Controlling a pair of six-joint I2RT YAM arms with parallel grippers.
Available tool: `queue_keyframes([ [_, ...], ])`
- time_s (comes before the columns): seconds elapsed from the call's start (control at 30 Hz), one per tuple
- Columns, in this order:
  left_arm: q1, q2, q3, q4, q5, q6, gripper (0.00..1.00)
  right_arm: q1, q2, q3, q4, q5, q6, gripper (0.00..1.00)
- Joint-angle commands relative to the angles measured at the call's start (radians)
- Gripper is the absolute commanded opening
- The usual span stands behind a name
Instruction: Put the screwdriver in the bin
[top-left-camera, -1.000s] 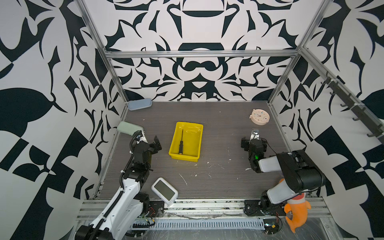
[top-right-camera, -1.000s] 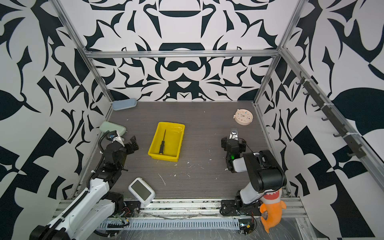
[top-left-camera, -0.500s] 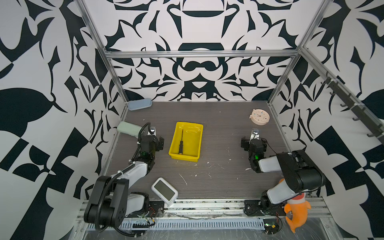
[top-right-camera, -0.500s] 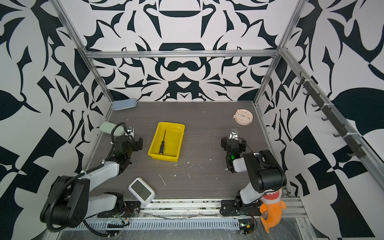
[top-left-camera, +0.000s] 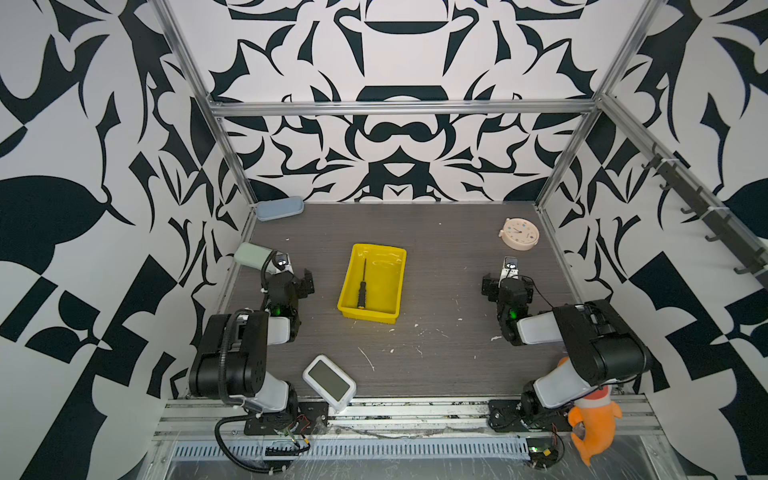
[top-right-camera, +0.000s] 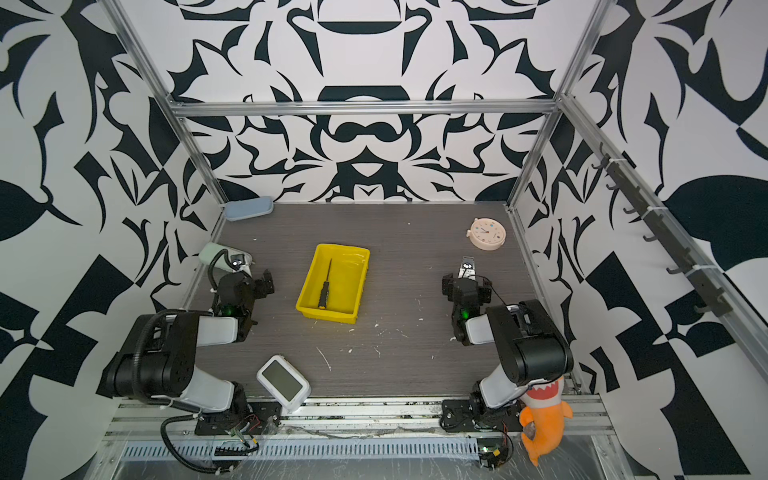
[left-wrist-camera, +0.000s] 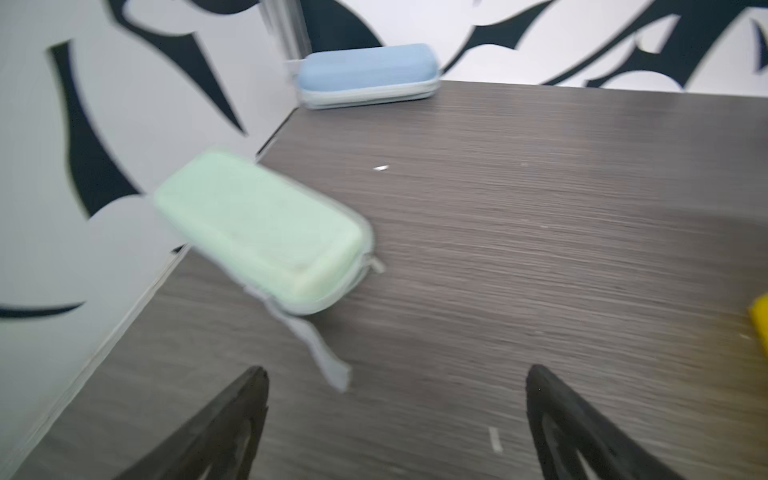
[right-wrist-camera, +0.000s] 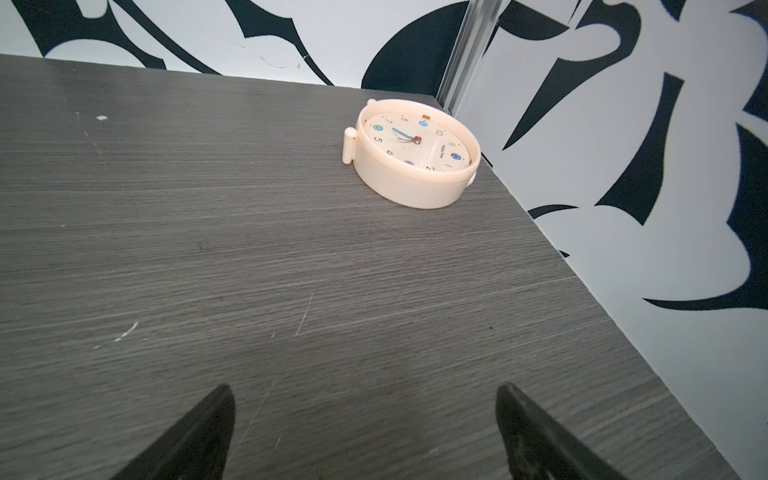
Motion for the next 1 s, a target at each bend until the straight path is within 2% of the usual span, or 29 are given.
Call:
queue_keyframes([
  [0.0, 0.010, 0.000, -0.008, 0.093, 0.009, -0.072, 0.99, 0.001, -0.011, 0.014, 0.034, 0.002, -0.008, 1.00],
  [0.07, 0.010, -0.002, 0.040, -0.014, -0.004, -0.074, 0.99, 0.000, -0.011, 0.015, 0.034, 0.001, -0.009, 1.00],
  [0.17, 0.010, 0.013, 0.029, 0.040, -0.009, -0.067, 0.99, 0.000, -0.011, 0.014, 0.034, 0.001, -0.008, 1.00],
  [0.97, 0.009, 0.004, 0.032, 0.016, -0.008, -0.072, 0.99, -0.015, -0.012, 0.015, 0.027, -0.040, -0.002, 1.00],
])
